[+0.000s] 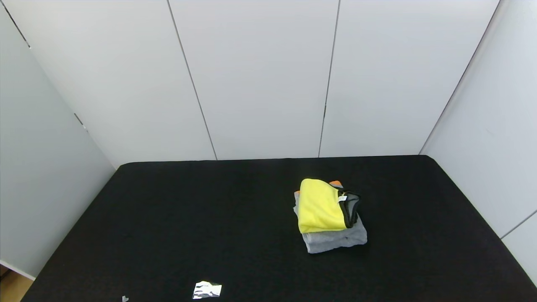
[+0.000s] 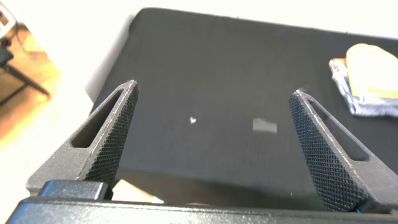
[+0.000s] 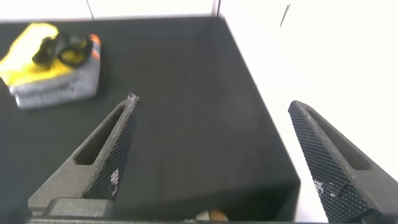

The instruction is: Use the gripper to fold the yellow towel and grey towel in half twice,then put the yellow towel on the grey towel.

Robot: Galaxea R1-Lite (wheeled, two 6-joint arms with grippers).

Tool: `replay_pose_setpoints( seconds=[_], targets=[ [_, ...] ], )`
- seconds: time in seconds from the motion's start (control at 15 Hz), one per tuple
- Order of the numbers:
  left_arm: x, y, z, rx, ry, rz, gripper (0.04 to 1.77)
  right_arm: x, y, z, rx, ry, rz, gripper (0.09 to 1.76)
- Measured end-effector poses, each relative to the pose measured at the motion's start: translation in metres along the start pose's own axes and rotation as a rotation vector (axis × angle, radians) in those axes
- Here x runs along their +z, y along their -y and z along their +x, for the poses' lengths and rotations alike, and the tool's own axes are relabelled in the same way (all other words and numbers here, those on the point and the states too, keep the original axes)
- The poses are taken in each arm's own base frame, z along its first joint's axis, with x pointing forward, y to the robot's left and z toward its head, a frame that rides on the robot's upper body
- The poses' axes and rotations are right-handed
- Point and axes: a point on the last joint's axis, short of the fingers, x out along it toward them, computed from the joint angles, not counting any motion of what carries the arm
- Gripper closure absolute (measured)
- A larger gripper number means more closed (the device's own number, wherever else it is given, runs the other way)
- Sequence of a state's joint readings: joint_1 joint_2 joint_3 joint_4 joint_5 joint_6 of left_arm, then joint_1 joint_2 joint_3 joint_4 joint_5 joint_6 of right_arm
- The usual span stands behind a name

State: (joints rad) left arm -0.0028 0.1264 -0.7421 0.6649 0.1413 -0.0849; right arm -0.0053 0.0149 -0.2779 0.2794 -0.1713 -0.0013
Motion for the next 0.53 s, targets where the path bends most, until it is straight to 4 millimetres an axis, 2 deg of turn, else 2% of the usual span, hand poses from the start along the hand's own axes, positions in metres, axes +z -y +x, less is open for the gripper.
replay_pose_setpoints(
  seconds=[0.2,0.53],
  targets=[
    [-0.018,0.001,0.012,-0.019,0.097,0.001,0.09,-0.003,-0.001,0.006,0.004,0.078,-0.006,0.14],
    [-0.052,0.004,0.042,-0.091,0.174,0.004,0.09,-0.015,-0.003,0.012,0.054,0.073,-0.021,0.14]
  ],
)
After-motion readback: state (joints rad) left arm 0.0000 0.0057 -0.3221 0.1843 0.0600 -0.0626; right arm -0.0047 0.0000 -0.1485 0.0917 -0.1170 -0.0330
